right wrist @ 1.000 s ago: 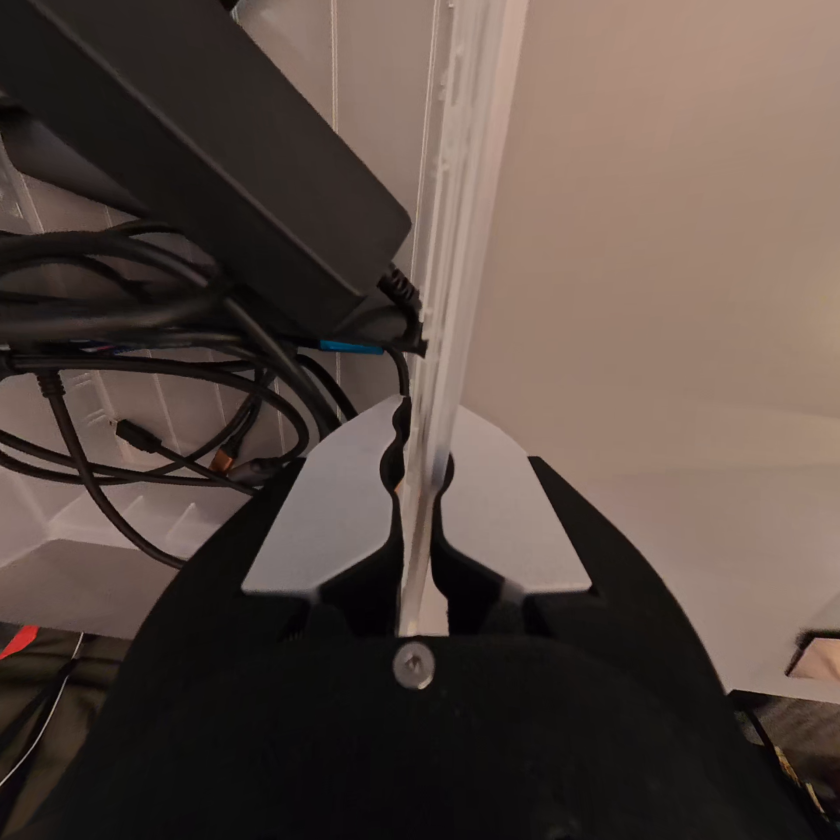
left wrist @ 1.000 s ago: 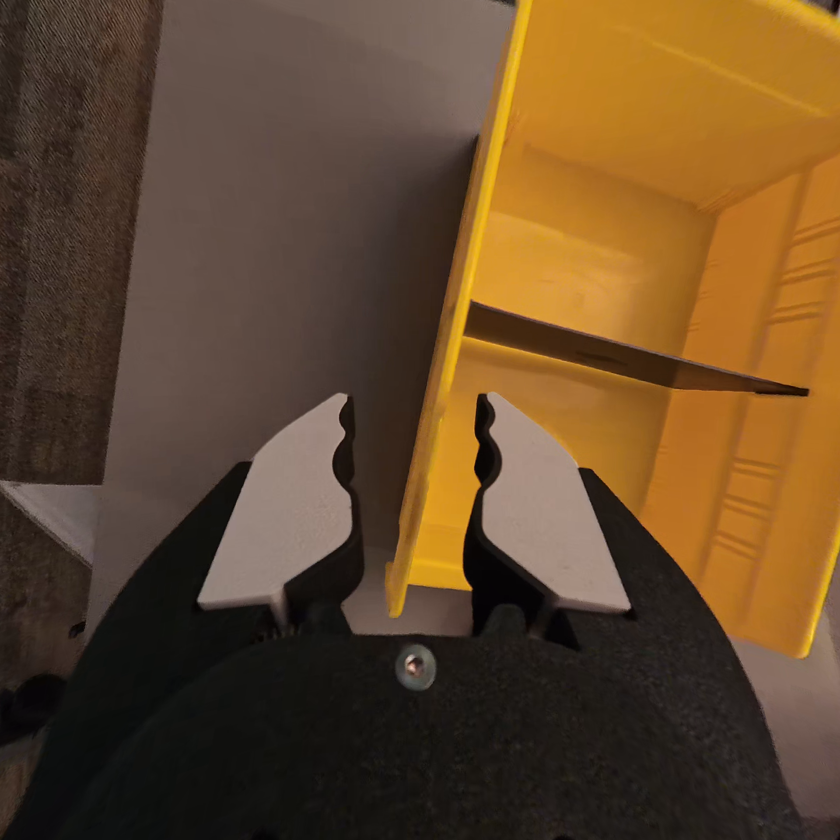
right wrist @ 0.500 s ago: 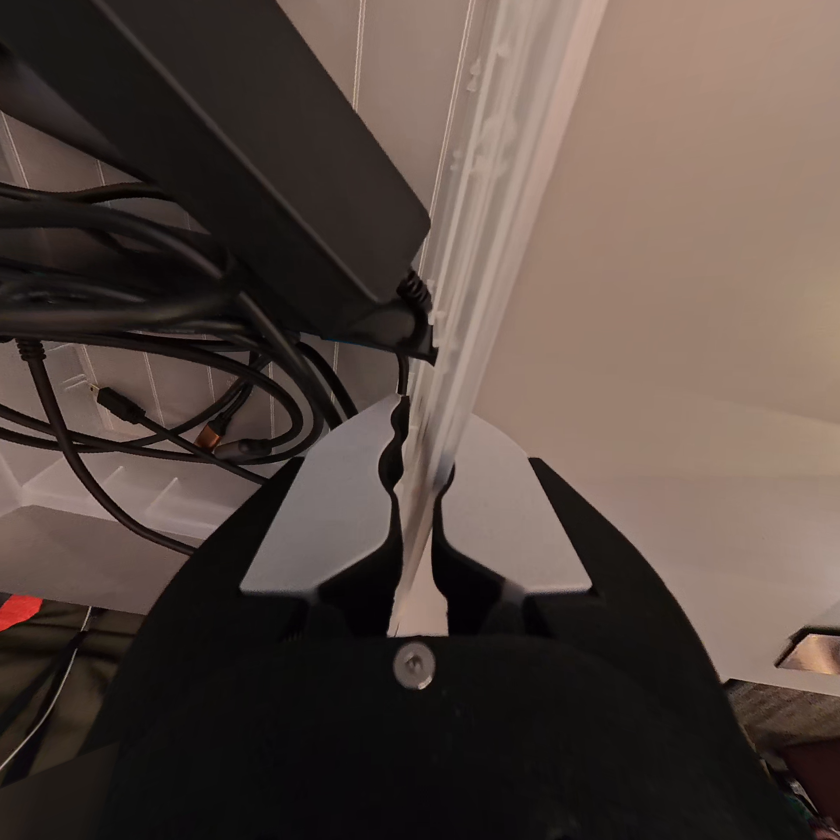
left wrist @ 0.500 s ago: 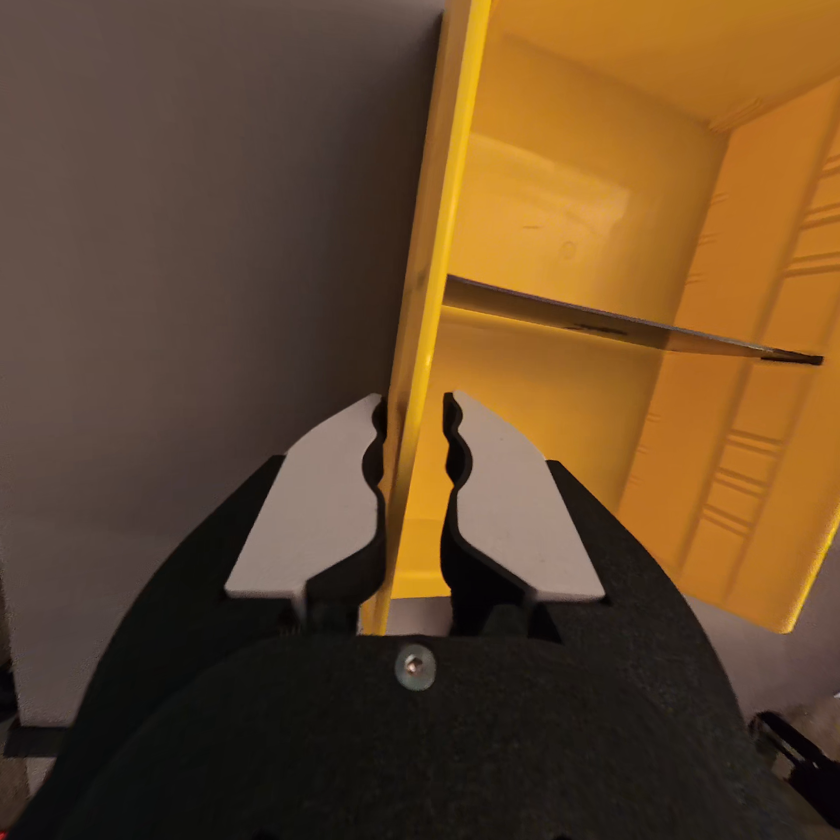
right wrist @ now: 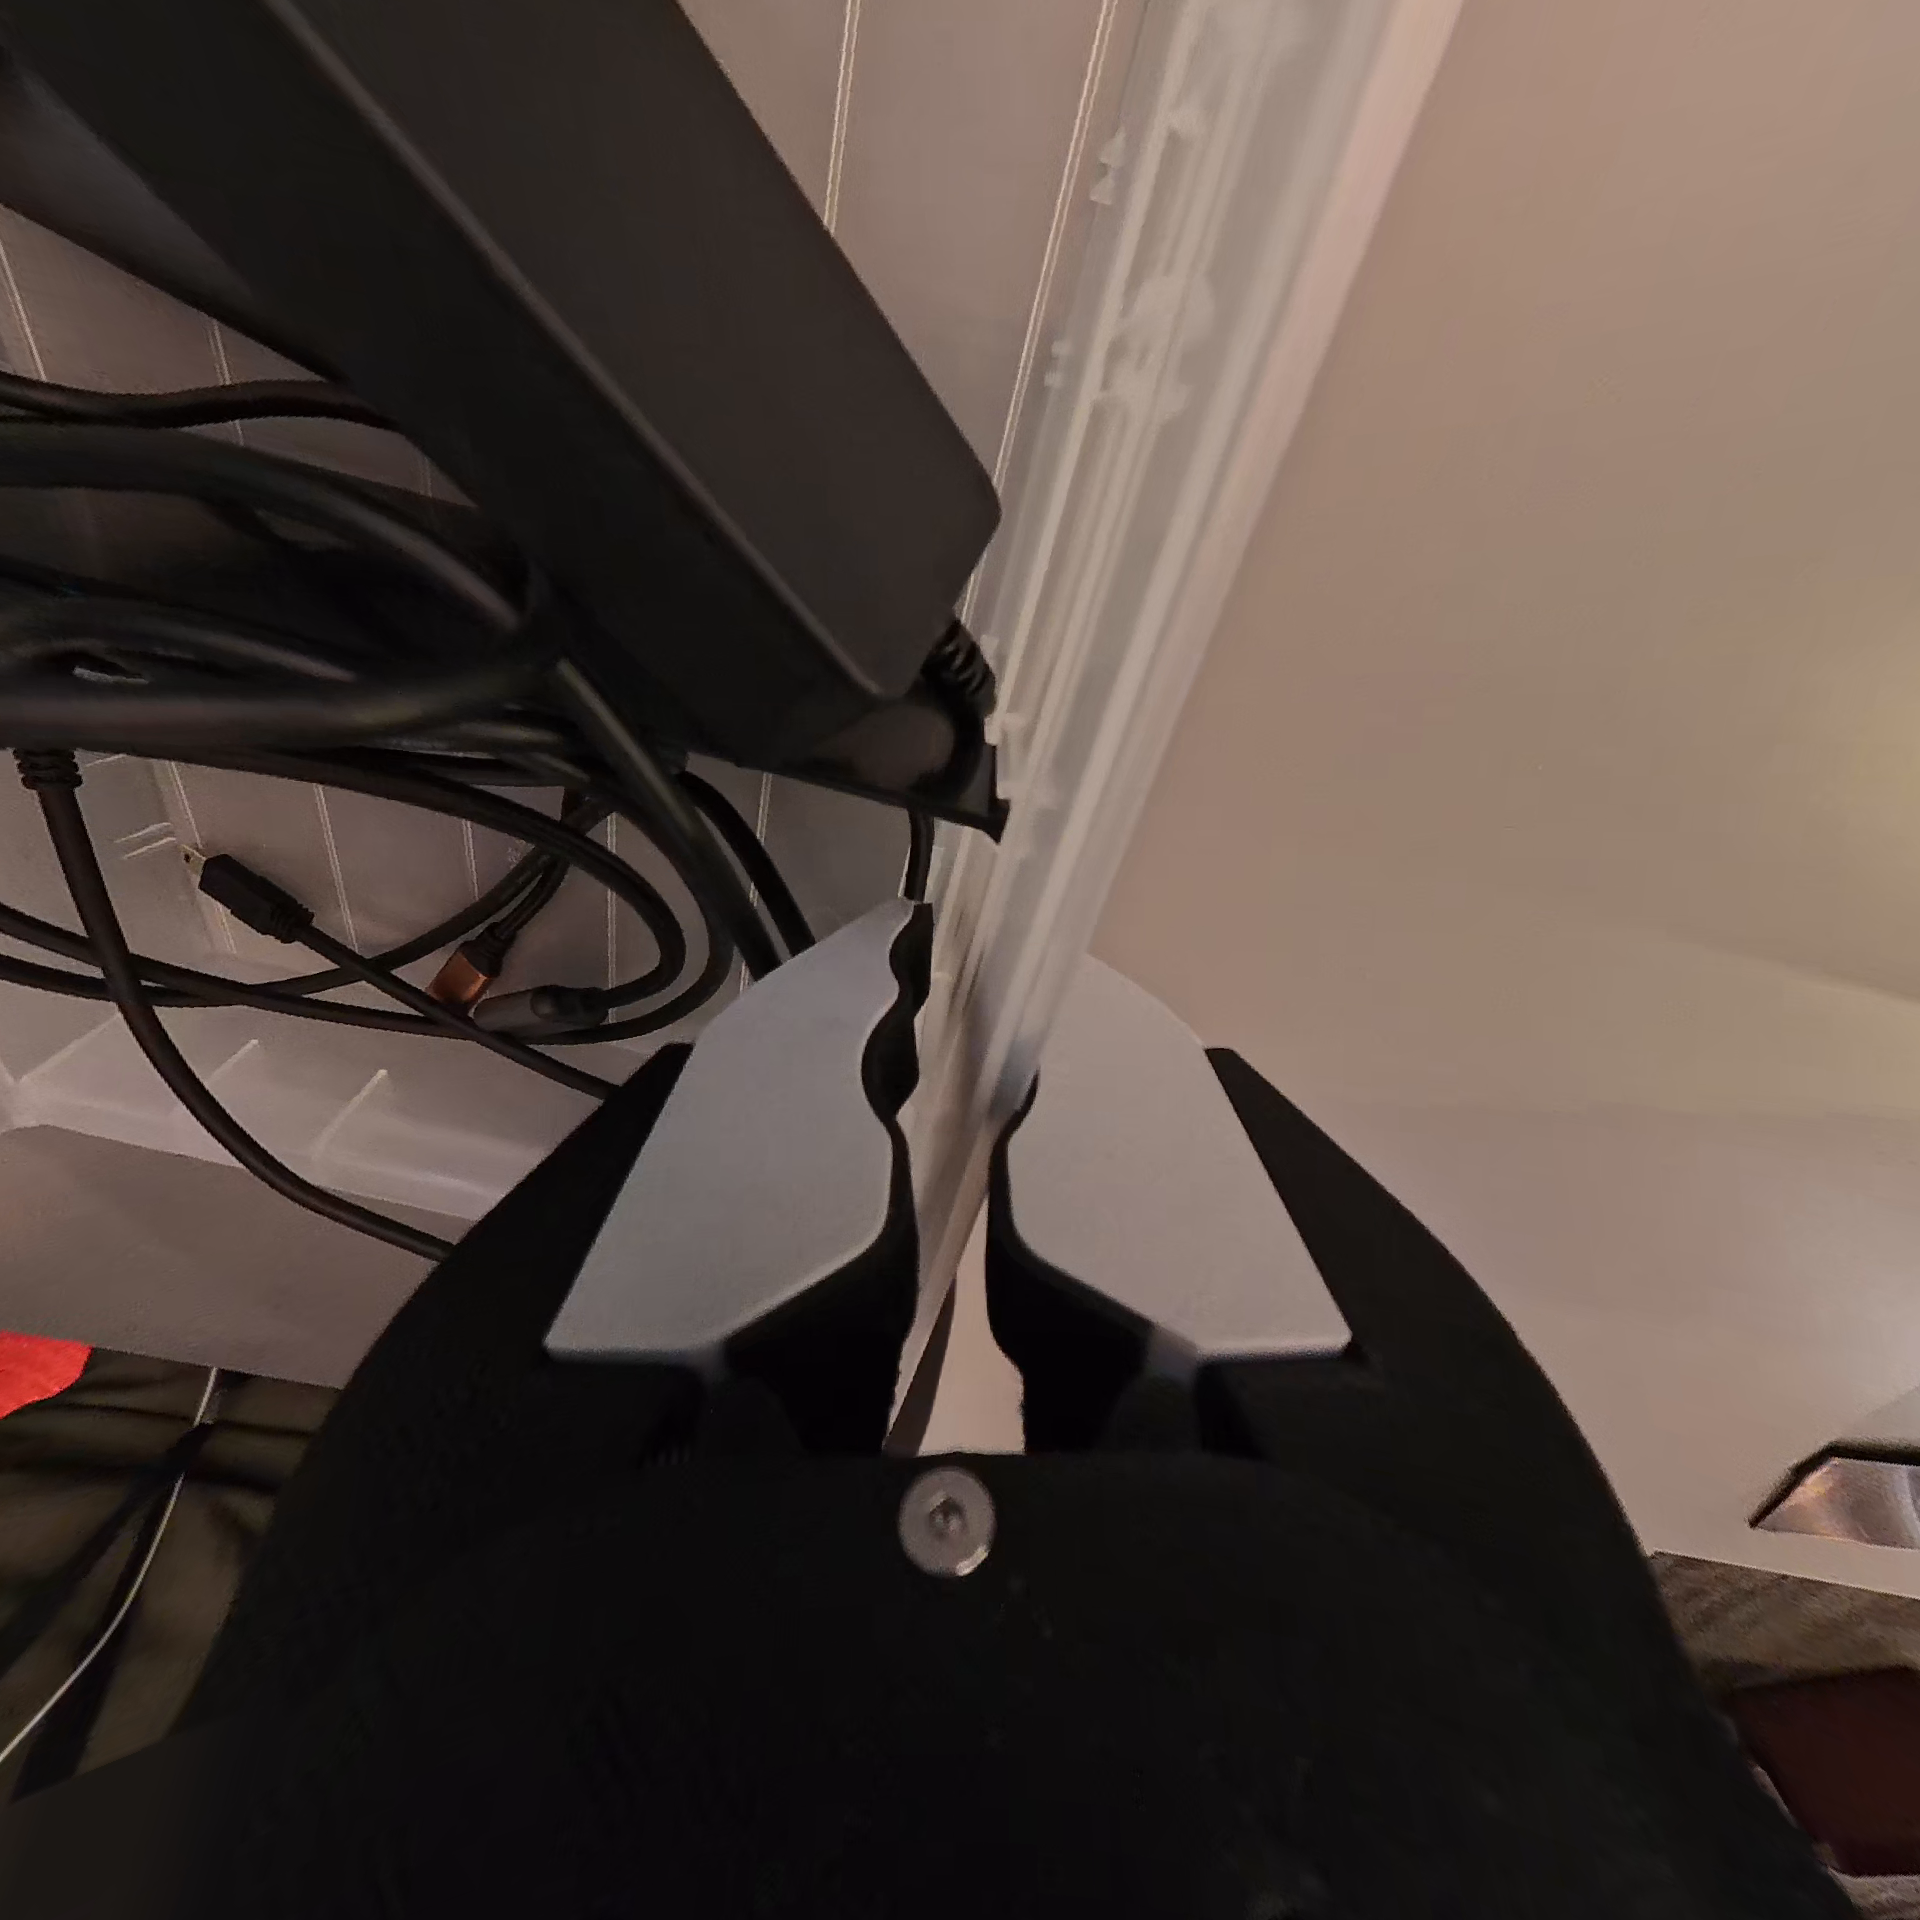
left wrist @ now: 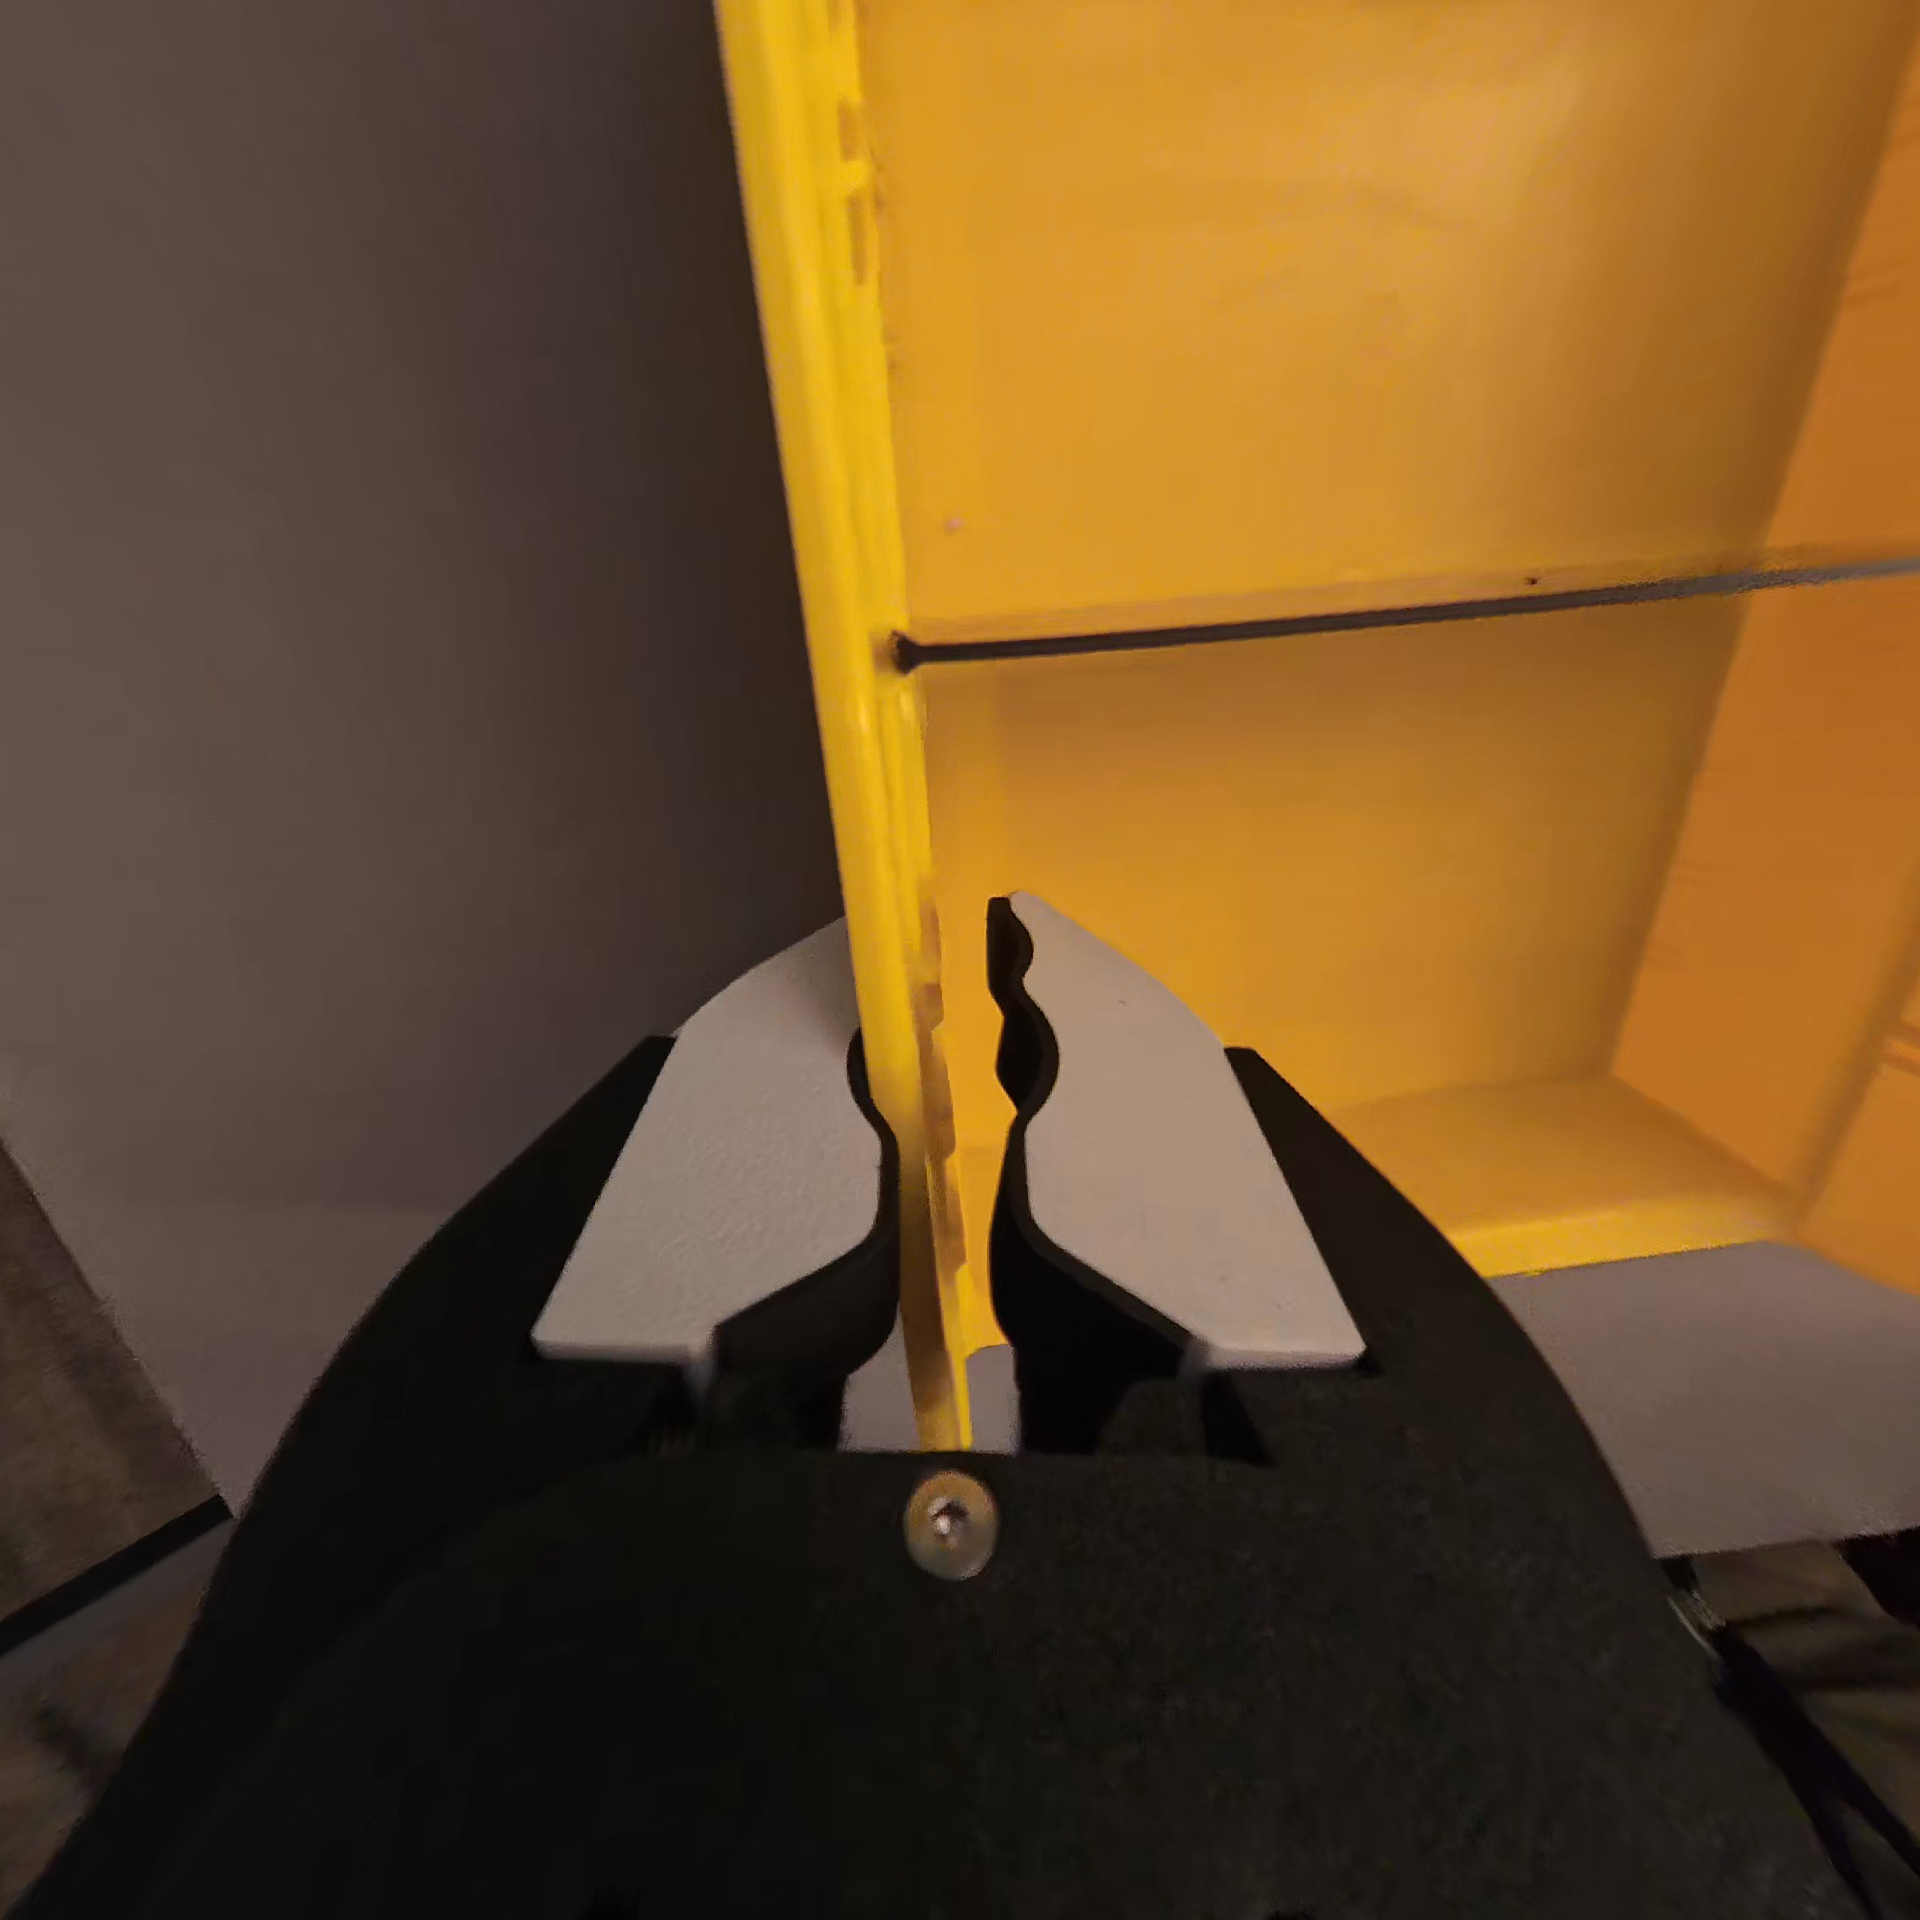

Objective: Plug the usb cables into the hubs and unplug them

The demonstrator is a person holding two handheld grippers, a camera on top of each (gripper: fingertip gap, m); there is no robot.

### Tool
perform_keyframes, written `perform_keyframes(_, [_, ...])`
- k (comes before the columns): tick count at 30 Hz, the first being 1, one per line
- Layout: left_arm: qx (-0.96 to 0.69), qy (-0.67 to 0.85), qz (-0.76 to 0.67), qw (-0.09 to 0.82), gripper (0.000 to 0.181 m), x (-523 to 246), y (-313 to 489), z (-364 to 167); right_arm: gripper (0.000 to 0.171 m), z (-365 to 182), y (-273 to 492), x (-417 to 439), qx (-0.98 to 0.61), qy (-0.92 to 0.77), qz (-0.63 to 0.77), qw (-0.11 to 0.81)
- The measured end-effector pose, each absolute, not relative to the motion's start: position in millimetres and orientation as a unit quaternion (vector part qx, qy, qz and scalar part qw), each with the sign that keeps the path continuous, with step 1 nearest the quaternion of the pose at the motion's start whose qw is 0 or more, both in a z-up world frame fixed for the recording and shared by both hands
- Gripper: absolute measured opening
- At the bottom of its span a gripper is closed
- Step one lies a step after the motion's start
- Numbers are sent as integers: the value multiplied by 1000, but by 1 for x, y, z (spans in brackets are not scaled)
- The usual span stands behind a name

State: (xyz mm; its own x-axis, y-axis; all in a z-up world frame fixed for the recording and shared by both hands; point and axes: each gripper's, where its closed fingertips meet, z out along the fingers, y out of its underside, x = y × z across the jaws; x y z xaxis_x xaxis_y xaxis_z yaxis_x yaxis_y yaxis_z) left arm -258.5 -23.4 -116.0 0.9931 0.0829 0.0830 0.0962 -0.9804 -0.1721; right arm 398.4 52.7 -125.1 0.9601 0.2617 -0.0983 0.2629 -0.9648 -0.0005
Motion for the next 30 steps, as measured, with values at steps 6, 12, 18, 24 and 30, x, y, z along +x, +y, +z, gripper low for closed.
perform_keyframes(6, [-997,11,-33,64,8,-229,-15,-121,8,-125,56,382,988,147,-49,6])
perform_keyframes(12, [-997,45,-34,48,12,-204,-11,-121,8,-125,59,365,987,156,-49,7])
perform_keyframes(18, [-997,72,-14,28,16,-188,-12,-121,9,-125,60,349,985,168,-44,6])
perform_keyframes(24, [-995,102,9,14,21,-171,-10,-121,8,-125,60,334,985,164,-50,5])
perform_keyframes(30, [-991,127,29,5,25,-155,-9,-122,10,-125,59,325,985,169,-38,5])
